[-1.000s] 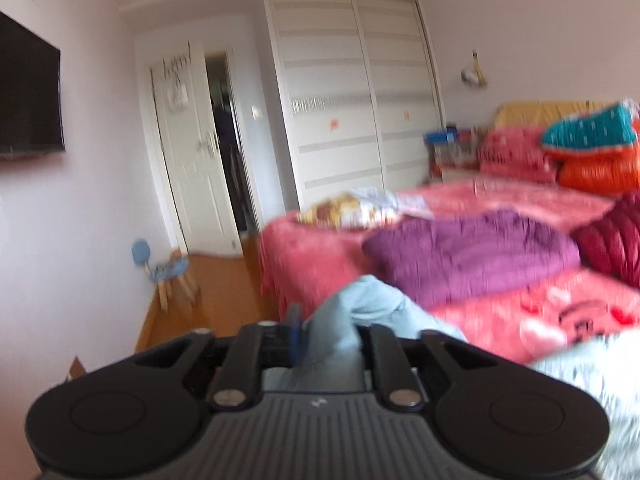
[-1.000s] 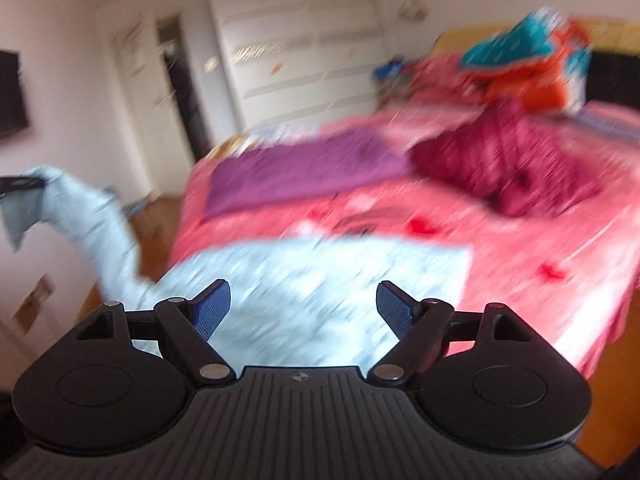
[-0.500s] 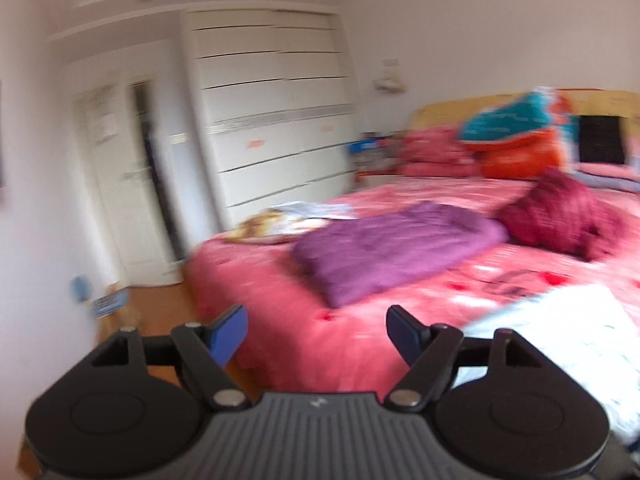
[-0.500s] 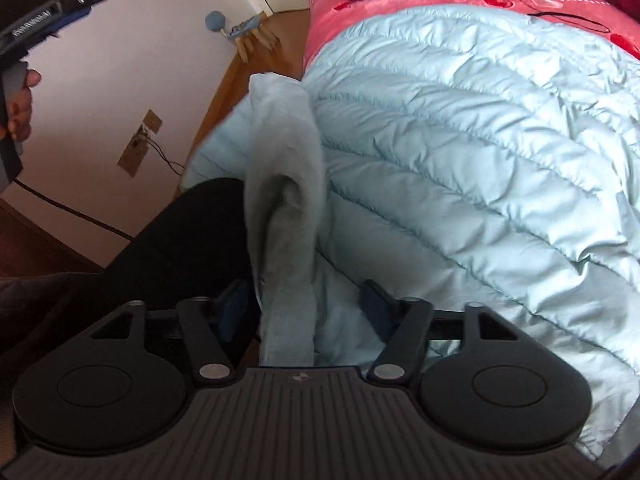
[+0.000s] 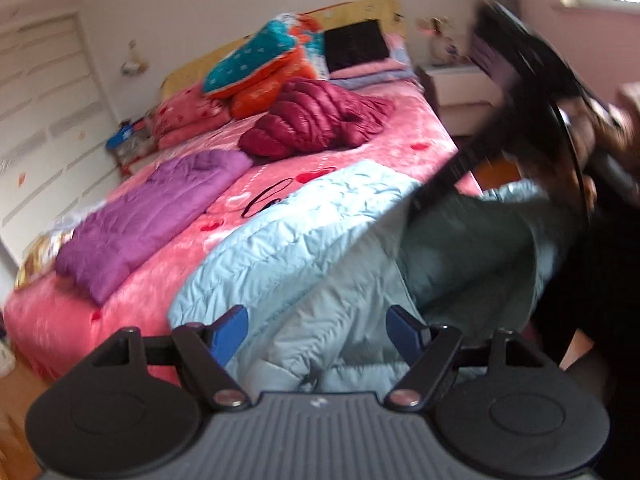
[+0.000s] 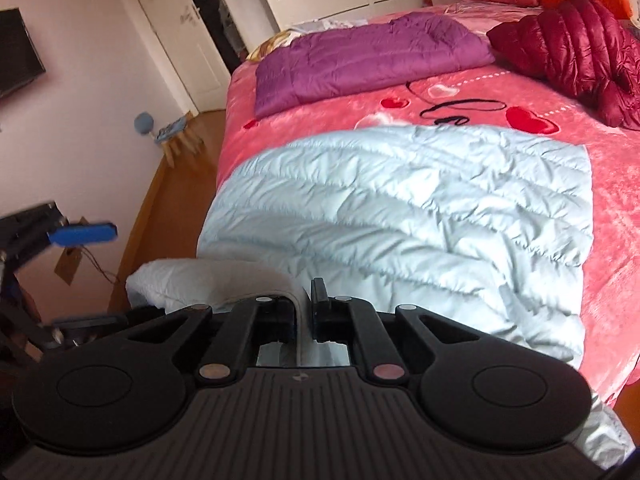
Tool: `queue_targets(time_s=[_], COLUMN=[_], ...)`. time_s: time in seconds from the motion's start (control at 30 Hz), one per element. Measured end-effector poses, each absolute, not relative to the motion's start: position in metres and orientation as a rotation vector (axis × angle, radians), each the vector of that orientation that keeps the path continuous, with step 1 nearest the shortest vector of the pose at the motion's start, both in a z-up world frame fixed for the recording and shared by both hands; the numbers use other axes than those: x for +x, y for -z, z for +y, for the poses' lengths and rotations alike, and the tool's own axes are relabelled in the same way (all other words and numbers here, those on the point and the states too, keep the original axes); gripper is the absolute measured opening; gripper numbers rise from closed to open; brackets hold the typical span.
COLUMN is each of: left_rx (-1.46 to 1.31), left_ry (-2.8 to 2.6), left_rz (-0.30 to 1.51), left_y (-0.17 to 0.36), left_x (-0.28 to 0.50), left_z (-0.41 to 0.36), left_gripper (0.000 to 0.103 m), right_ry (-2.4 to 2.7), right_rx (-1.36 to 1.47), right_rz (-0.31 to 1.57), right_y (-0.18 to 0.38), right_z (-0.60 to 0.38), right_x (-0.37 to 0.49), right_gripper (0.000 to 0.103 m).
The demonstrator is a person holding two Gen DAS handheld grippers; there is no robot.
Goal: Fold large clothes
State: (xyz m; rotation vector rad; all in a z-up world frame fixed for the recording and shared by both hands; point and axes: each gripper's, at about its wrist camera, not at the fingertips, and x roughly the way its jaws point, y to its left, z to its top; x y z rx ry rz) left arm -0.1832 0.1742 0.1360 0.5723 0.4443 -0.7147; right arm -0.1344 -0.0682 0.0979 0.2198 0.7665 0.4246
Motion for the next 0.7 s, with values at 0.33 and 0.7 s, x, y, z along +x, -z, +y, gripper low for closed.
queue_targets(time_s=[0.33,0.7], left_rx=[0.718,0.463], left_ry=[0.761,0.620], left_rz=[0.502,0.578], left_y=[-0.109,-0.120], left_x=[-0.150,-0.127], left_z=[0.150,0.152], left_gripper=[0.051,0.003], right_ry=[-0.421,-0.445], right_rx=[0.260,0.172], right_rz=[0.755,0.795], right_y=[-0.088,-0.106], right_z=[-0.081,-0.115], right_x=[-0.128,-0.178], right_gripper=[0.007,0.103])
